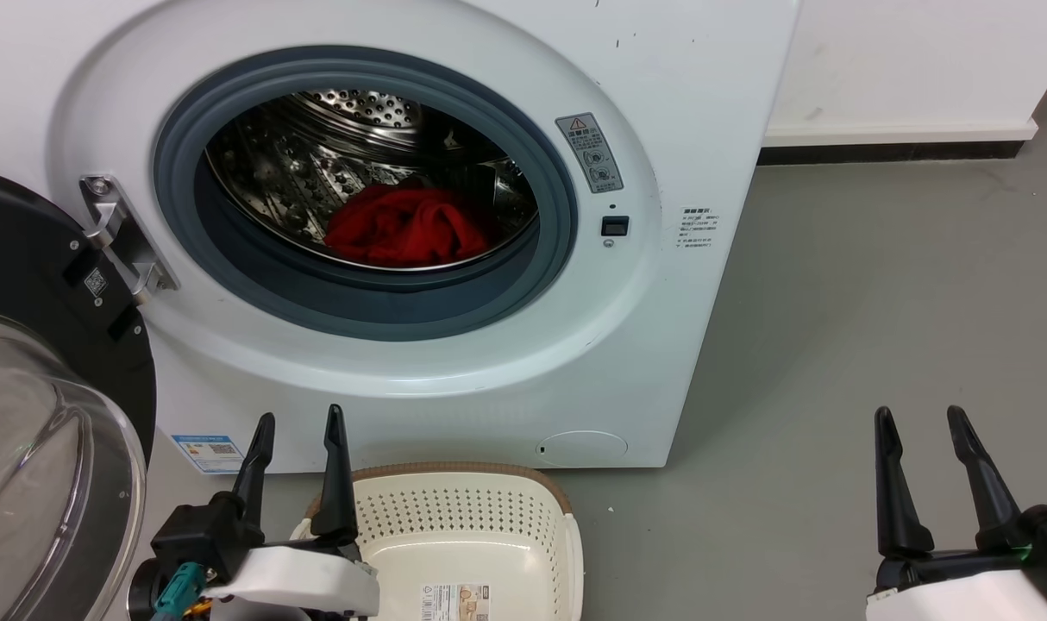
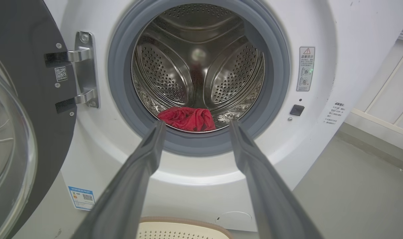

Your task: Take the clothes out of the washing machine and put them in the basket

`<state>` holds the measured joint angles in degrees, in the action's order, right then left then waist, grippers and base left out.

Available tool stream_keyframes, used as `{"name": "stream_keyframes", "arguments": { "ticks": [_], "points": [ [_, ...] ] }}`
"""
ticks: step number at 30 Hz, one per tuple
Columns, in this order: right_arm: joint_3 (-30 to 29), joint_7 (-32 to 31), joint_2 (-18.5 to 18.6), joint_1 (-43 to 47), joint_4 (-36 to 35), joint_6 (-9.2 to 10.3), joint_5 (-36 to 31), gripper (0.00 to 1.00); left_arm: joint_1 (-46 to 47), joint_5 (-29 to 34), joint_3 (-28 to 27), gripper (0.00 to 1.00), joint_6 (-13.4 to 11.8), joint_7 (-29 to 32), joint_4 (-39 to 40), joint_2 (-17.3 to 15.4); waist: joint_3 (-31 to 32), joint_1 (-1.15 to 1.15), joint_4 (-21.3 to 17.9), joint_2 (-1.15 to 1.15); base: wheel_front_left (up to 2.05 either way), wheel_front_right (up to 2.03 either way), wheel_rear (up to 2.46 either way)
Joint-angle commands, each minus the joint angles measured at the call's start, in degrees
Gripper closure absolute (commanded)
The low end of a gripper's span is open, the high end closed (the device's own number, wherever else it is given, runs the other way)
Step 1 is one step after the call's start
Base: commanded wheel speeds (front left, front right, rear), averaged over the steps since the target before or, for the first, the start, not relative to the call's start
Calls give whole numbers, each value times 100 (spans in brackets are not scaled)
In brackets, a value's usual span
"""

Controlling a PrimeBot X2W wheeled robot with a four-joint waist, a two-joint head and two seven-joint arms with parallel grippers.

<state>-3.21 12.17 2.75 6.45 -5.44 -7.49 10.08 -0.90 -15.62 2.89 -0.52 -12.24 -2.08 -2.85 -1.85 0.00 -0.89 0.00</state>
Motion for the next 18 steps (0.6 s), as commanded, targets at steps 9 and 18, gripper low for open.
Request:
{"name": "stream_keyframes", "arguments": {
  "ticks": [9, 18],
  "points": [
    [-17, 146, 21, 115, -130, 0, -425, 0, -78, 471, 37, 0, -69, -133, 57, -5, -12, 0, -3, 0, 0, 0, 0],
    [-44, 238, 20, 186, -212, 1, -691, 0, -134, 816, 87, 0, -136, -230, 54, -4, -7, 0, -18, 0, 0, 0, 0]
  ]
}}
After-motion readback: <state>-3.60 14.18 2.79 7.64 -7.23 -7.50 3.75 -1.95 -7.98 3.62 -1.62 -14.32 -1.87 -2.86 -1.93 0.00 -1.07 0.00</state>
